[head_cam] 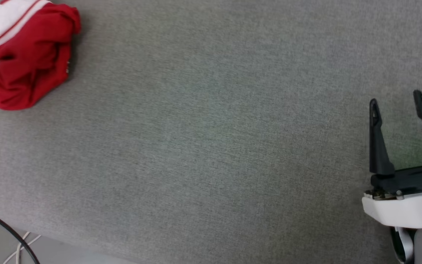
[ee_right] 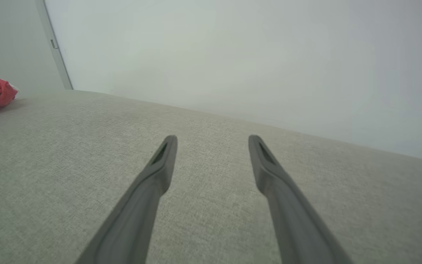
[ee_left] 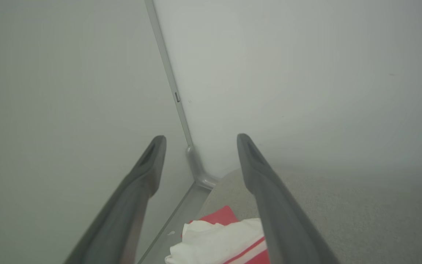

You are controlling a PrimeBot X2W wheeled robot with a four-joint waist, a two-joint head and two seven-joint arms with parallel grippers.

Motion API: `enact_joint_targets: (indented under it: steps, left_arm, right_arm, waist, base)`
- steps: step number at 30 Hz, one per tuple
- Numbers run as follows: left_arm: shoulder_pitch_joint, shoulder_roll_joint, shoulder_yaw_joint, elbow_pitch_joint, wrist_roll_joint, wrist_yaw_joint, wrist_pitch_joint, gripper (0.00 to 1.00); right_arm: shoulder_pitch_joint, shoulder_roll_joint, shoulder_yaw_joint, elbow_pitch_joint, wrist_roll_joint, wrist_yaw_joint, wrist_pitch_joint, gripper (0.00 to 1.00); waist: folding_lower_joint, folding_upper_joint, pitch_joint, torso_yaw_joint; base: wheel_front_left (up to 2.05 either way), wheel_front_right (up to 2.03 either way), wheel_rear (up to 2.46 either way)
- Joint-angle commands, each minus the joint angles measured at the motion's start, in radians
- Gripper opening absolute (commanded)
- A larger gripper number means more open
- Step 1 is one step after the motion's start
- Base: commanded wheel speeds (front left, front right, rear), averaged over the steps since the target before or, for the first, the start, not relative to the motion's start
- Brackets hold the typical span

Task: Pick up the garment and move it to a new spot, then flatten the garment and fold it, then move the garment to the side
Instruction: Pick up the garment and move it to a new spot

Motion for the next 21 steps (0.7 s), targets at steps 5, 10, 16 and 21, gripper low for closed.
enact_joint_targets:
  steps: [5,10,16,21]
  left_arm:
    - [-0.044,0.114,-0.154,0.042,-0.179,0.000,0.184,1.00]
    - [-0.040,0.193,-0.274,0.046,-0.316,-0.001,0.345,1.00]
    - [-0.016,0.266,-0.401,0.050,-0.532,-0.001,0.573,1.00]
    - [-0.005,0.288,-0.453,0.071,-0.687,-0.001,0.723,1.00]
  right_arm:
    - [-0.032,-0.001,-0.004,-0.051,-0.021,-0.001,-0.003,1.00]
    - [-0.046,-0.001,0.001,-0.078,-0.036,0.000,-0.003,1.00]
    - [-0.054,-0.002,0.001,-0.105,-0.053,-0.001,-0.003,1.00]
    - [-0.062,-0.005,0.002,-0.116,-0.061,-0.001,-0.003,1.00]
  waist:
    - [-0.0002,0.0000,0.073,-0.030]
    - [-0.0002,0.0000,0.104,-0.040]
    - [-0.0002,0.0000,0.142,-0.059]
    - [-0.0002,0.0000,0.170,-0.073]
  base:
    - [0.00,0.00,0.00]
    - [0.00,0.00,0.00]
    - [0.00,0.00,0.00]
    - [0.00,0.00,0.00]
